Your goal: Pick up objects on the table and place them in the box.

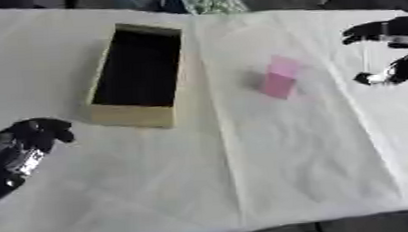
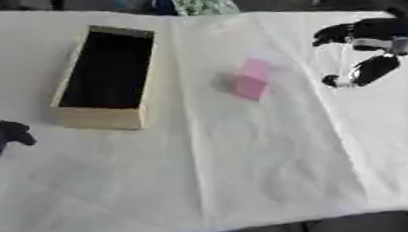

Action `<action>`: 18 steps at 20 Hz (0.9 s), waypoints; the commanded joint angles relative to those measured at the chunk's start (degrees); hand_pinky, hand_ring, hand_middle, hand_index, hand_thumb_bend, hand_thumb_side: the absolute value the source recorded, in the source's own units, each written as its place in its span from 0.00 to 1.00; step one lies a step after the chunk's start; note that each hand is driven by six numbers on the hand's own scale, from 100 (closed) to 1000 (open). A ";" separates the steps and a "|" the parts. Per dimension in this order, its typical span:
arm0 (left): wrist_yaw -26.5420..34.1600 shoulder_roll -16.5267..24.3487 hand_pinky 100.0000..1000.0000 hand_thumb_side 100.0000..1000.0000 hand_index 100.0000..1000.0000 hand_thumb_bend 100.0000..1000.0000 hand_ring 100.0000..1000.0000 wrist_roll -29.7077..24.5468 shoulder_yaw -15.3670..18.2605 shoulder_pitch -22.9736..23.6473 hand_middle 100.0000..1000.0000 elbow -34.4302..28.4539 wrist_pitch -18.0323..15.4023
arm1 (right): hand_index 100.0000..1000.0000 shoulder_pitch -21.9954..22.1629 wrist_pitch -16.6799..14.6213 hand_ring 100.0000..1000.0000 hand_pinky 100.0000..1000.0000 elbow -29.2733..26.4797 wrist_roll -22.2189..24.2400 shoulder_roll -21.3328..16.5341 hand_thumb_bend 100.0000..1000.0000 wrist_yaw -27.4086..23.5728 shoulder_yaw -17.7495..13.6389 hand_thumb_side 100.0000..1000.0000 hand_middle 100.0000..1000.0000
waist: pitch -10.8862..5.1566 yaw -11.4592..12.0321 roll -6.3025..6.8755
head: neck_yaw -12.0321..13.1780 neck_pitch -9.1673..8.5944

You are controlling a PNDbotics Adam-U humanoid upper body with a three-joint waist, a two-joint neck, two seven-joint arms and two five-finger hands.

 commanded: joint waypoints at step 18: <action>-0.05 0.79 0.87 0.70 0.76 0.00 0.68 -0.67 0.08 -0.32 0.59 -0.71 -0.32 | 1.00 -3.86 5.23 0.90 0.82 3.45 8.98 -0.85 0.00 -23.60 -1.84 0.83 0.89 | -1.19 0.37 0.28 | -0.74 0.33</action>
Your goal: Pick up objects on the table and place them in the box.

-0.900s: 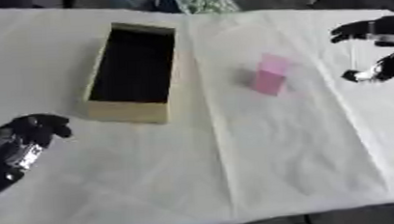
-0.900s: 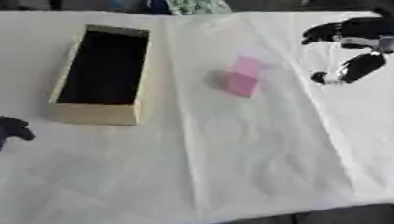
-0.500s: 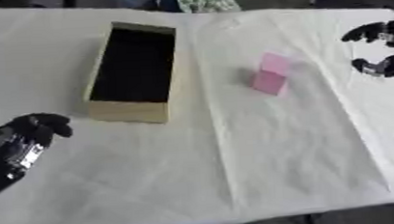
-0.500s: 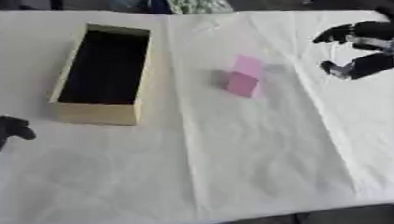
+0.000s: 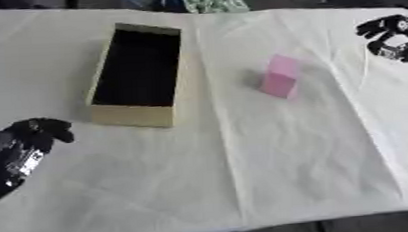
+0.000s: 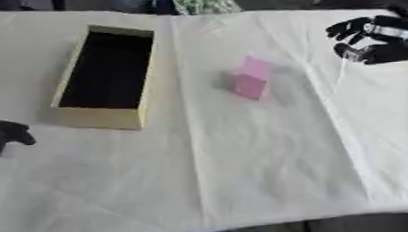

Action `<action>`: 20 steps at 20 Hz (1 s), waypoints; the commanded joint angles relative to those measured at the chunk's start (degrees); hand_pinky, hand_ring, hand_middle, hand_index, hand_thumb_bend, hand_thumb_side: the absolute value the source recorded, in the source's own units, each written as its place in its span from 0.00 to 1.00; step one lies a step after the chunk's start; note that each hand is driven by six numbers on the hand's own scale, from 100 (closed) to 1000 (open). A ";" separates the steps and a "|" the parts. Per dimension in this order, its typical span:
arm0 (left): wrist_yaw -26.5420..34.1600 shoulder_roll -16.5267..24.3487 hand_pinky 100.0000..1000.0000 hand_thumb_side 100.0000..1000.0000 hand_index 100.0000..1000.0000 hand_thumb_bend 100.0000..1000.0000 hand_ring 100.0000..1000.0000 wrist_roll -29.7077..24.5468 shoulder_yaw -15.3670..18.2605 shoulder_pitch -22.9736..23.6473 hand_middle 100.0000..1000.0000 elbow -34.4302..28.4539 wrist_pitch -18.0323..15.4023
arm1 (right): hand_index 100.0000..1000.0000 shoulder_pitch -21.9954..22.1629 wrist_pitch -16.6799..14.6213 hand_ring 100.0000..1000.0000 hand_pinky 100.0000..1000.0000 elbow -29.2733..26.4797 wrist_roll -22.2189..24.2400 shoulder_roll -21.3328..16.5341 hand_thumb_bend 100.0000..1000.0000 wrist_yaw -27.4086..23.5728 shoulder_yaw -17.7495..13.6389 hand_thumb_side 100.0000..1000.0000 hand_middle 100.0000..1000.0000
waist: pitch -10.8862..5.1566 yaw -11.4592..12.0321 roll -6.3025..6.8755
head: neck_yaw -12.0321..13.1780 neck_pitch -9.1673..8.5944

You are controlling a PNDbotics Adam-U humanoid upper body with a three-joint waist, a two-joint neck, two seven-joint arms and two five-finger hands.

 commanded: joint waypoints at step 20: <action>0.22 0.86 0.87 0.71 0.76 0.00 0.68 -1.35 -0.61 -0.57 0.60 -0.55 -0.27 | 1.00 -10.58 -0.26 0.91 0.82 4.90 5.58 5.01 0.00 8.21 2.52 0.84 0.93 | -1.42 2.14 -0.19 | -2.46 0.31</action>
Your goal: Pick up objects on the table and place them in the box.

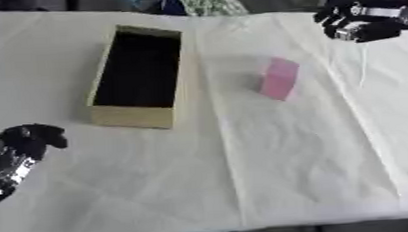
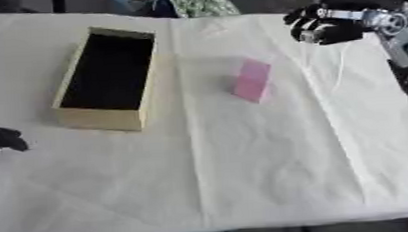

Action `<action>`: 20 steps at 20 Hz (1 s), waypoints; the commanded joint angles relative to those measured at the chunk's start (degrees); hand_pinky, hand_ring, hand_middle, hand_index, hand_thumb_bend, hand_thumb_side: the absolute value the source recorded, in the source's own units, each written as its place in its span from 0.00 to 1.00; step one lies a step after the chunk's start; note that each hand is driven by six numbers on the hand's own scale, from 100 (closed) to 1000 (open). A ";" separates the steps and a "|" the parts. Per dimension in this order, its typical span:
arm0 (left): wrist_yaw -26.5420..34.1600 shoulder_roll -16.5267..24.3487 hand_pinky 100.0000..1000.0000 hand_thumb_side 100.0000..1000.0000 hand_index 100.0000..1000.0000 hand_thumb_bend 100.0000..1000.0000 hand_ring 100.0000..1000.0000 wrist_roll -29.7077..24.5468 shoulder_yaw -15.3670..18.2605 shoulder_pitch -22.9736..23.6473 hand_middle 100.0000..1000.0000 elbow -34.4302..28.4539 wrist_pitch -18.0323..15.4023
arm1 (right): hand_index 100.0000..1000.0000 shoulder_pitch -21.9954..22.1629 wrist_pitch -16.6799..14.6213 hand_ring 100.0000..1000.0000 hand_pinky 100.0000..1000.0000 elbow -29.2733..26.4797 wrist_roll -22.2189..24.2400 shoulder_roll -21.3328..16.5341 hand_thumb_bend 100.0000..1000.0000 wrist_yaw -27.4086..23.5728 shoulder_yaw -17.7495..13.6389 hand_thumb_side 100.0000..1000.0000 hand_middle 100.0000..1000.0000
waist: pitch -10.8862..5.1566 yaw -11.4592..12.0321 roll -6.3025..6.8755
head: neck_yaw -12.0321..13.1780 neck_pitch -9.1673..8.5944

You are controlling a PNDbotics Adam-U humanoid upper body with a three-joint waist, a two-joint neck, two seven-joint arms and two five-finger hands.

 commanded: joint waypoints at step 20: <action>0.27 0.53 0.86 0.70 0.76 0.00 0.68 -0.74 -0.42 -0.72 0.60 -0.45 -0.15 | 1.00 -3.90 -4.78 0.95 0.84 2.03 -2.44 3.17 0.05 18.49 2.39 0.85 1.00 | -1.24 0.67 0.43 | -1.44 0.29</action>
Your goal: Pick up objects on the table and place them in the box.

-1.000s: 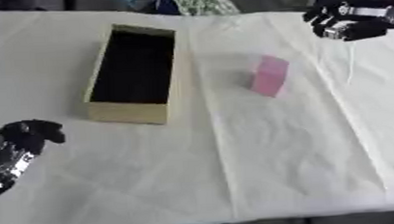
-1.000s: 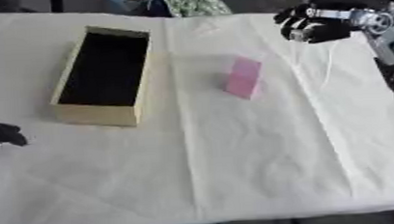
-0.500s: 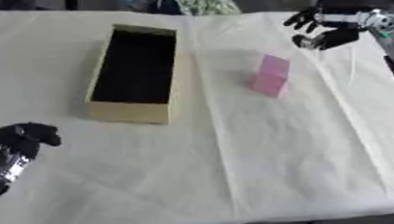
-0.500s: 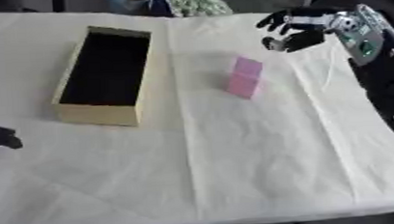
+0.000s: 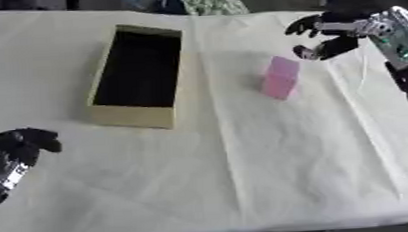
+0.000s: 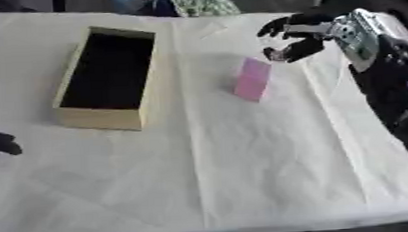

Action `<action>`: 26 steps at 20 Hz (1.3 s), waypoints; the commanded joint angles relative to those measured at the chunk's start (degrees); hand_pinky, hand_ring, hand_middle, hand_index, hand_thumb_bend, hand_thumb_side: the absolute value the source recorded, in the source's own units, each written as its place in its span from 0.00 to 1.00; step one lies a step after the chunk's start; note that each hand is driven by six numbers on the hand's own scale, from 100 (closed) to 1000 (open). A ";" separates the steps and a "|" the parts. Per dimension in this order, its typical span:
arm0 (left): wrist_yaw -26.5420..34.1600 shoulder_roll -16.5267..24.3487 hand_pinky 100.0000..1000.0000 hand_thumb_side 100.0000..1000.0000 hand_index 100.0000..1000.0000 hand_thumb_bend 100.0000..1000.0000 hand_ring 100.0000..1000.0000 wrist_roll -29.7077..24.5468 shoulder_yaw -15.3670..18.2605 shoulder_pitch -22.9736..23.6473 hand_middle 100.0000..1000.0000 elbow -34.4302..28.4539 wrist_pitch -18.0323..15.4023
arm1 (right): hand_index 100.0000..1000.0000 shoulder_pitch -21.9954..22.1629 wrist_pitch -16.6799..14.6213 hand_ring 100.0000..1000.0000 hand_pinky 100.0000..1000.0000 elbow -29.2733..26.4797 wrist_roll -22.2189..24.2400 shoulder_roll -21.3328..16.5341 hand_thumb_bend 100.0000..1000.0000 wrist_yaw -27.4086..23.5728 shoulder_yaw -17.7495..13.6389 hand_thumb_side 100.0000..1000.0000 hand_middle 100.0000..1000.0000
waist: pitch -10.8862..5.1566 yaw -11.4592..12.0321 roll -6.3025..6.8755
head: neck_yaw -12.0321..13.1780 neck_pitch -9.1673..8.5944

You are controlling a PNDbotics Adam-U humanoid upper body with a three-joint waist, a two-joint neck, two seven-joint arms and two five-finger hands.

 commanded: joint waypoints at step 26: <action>0.71 0.16 0.86 0.70 0.76 0.00 0.69 -0.34 0.18 0.53 0.60 -0.11 -0.16 | 0.99 -1.01 -1.97 0.96 0.84 -3.54 5.90 6.25 0.13 8.23 4.28 0.86 1.00 | -3.58 -2.19 1.28 | 0.14 0.29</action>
